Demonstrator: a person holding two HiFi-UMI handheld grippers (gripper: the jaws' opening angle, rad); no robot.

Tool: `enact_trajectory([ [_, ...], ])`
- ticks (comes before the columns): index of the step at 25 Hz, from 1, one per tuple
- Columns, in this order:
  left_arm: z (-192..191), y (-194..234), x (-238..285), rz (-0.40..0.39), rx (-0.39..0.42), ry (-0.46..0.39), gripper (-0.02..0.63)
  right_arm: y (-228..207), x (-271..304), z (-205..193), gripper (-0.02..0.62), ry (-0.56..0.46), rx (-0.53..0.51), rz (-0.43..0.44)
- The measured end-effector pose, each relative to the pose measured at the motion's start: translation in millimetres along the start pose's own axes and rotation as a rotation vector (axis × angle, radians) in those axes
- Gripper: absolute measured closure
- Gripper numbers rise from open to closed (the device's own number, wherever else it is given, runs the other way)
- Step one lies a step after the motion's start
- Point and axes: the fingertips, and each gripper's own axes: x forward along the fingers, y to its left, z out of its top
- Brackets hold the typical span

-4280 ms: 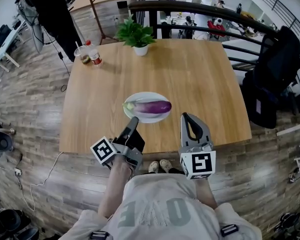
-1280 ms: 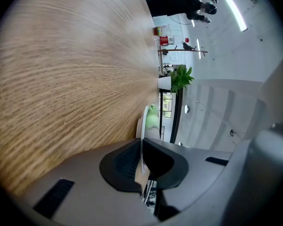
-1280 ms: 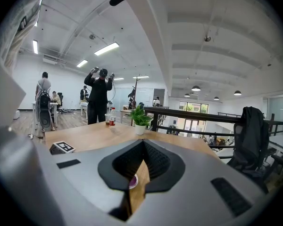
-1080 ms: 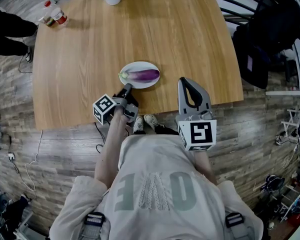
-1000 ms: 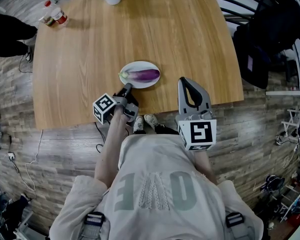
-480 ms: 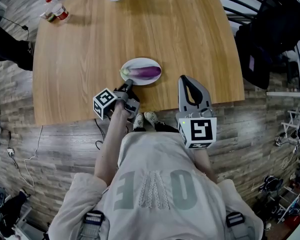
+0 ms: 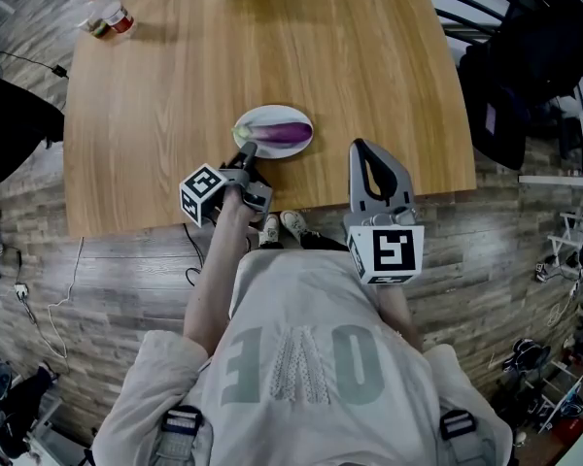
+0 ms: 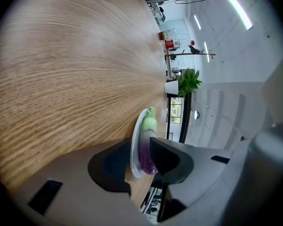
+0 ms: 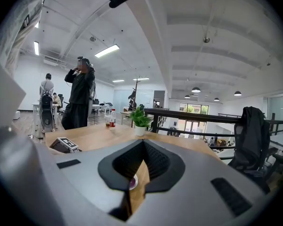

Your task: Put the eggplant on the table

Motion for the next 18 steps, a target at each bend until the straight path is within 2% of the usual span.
enact_trajectory([
  [4, 1.1, -0.1, -1.8, -0.006, -0.028, -0.019, 0.464, 0.1, 0.6, 1.8, 0.577, -0.006, 0.002, 0.002],
  [7, 7.8, -1.9, -10.7, 0.015, 0.013, -0.083, 0.448, -0.3, 0.6, 2.7, 0.577, -0.007, 0.001, 0.006],
  [9, 17.1, -11.4, -21.8, 0.03, 0.111, -0.148, 0.443, -1.2, 1.8, 5.0, 0.577, -0.01, 0.004, 0.007],
  [12, 34.7, -41.8, -39.9, 0.029, 0.31, -0.263, 0.443, -5.5, 8.8, 12.4, 0.577, -0.019, 0.012, 0.001],
  [18, 53.7, -141.8, -76.1, -0.073, 0.732, -0.461, 0.443, -11.1, 22.2, 40.8, 0.577, -0.094, 0.035, -0.019],
])
